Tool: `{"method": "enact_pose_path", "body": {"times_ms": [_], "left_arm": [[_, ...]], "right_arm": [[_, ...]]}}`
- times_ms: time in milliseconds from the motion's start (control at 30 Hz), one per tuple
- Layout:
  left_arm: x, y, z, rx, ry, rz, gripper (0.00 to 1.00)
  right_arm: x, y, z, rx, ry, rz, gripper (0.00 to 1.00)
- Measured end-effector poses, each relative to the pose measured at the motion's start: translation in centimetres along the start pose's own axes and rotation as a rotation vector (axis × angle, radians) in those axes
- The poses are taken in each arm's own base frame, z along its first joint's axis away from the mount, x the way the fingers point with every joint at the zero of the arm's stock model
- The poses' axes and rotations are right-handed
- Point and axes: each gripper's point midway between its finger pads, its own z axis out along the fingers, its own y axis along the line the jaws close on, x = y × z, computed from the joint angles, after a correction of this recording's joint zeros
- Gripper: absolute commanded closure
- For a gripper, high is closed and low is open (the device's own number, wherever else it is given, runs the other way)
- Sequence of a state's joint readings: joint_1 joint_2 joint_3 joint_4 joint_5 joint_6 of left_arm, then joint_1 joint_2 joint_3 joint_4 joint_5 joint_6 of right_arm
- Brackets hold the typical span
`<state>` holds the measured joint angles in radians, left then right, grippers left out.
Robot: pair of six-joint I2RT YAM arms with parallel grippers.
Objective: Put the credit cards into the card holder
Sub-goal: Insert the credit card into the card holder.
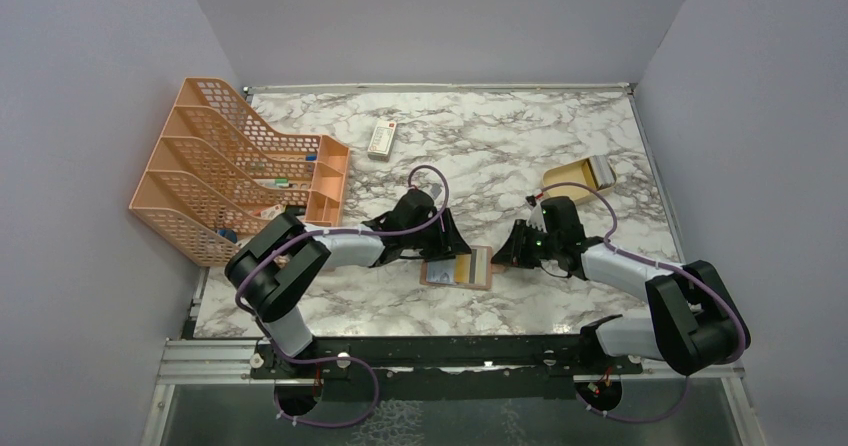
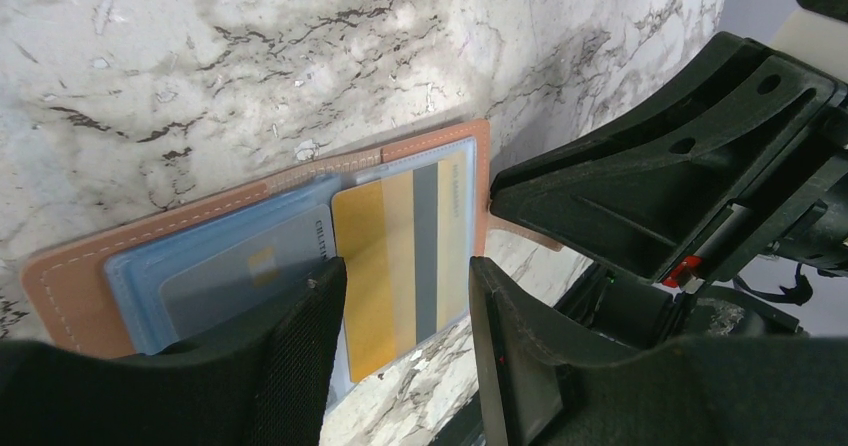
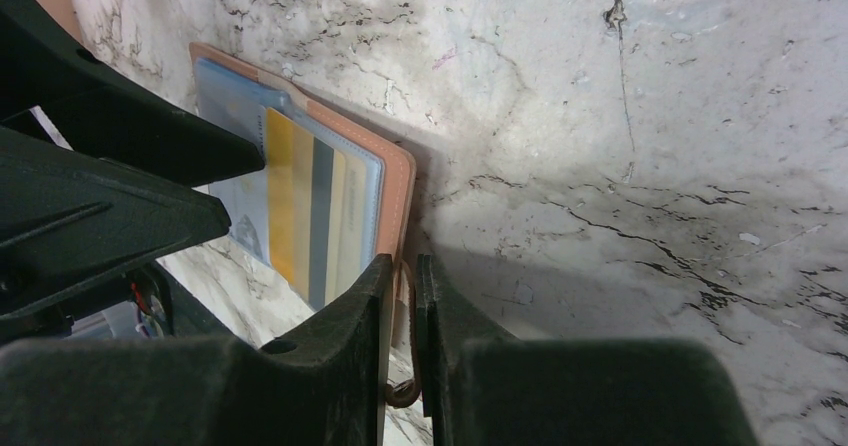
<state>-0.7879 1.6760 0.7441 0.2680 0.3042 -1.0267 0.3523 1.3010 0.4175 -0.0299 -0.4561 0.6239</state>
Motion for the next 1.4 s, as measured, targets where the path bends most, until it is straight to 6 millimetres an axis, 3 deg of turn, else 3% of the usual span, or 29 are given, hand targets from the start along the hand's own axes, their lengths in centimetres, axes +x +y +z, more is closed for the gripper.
{"method": "enact_pose_path", "body": {"times_ms": [667,1000,1400], "left_arm": [[1.8,-1.3,1.0,0.032,0.052,-0.007,0.47],[1.7,-0.7,-0.5,-0.036,0.044,0.041,0.42],[1.8,0.2,-0.1,-0.060,0.048,0.056,0.41]], "right_arm": [[-0.1,0.1,-0.1,-0.004,-0.005,-0.003,0.87],[-0.2,0.2,-0.2,-0.008,-0.012,-0.007,0.87],[-0.2,0.2,-0.2,-0.008,-0.012,-0.007,0.87]]}}
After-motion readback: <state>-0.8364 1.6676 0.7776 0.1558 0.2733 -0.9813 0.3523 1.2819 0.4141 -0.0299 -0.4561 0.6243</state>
